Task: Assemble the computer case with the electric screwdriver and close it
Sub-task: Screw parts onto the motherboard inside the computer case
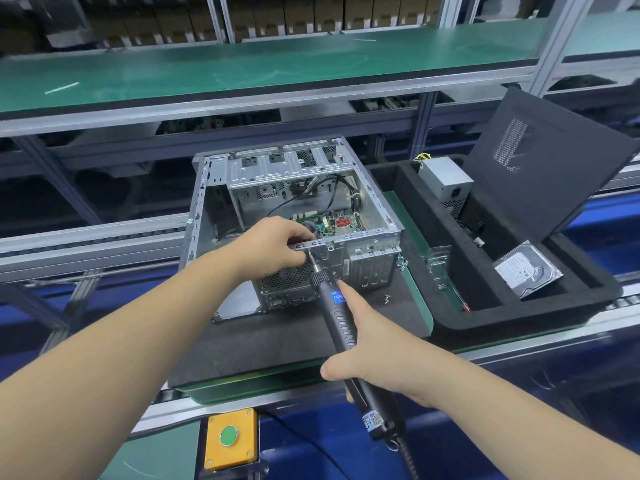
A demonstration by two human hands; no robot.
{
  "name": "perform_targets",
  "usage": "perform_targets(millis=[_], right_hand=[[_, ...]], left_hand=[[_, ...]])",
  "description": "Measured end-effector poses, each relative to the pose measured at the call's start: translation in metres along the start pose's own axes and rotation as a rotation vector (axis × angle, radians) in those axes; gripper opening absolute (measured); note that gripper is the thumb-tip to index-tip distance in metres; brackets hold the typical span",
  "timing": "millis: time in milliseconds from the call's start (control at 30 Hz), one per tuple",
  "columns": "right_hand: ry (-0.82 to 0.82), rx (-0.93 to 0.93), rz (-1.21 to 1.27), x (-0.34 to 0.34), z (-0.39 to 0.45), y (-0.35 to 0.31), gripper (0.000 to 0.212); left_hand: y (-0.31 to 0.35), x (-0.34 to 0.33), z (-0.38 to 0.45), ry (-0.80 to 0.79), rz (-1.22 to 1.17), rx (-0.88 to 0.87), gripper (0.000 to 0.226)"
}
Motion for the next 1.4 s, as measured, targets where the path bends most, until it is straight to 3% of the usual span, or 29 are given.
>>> perform_targets(millis=[467,833,1067,1400], right_hand=[[0.016,-0.007,0.022,0.000,0.000,0.000,0.123],[0.002,-0.013,0.021,0.002,-0.001,-0.002,0.121],[0.000,-0.010,0.027,0.003,-0.002,-0.003,0.121],[0.018,-0.006,0.026,0.003,-0.003,-0.002,0.119]], left_hand=[[0.001,0.001,0.004,-0.032,-0.049,0.027,0.030],[-0.005,0.017,0.015,-0.219,-0.132,0.104,0.022],[-0.020,0.013,0.023,-0.188,-0.294,0.230,0.013],[-0.012,0.014,0.025,-0.135,-0.147,0.198,0.015]])
Point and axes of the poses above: each hand's wrist, its own z-axis towards the middle knuckle, its own x-axis out of the back of the hand, y = z × x, the point moved 5 cm from there along z, towards the middle knuckle, and after that the axes turned 2 degrees about x, right-handed, at the moved point
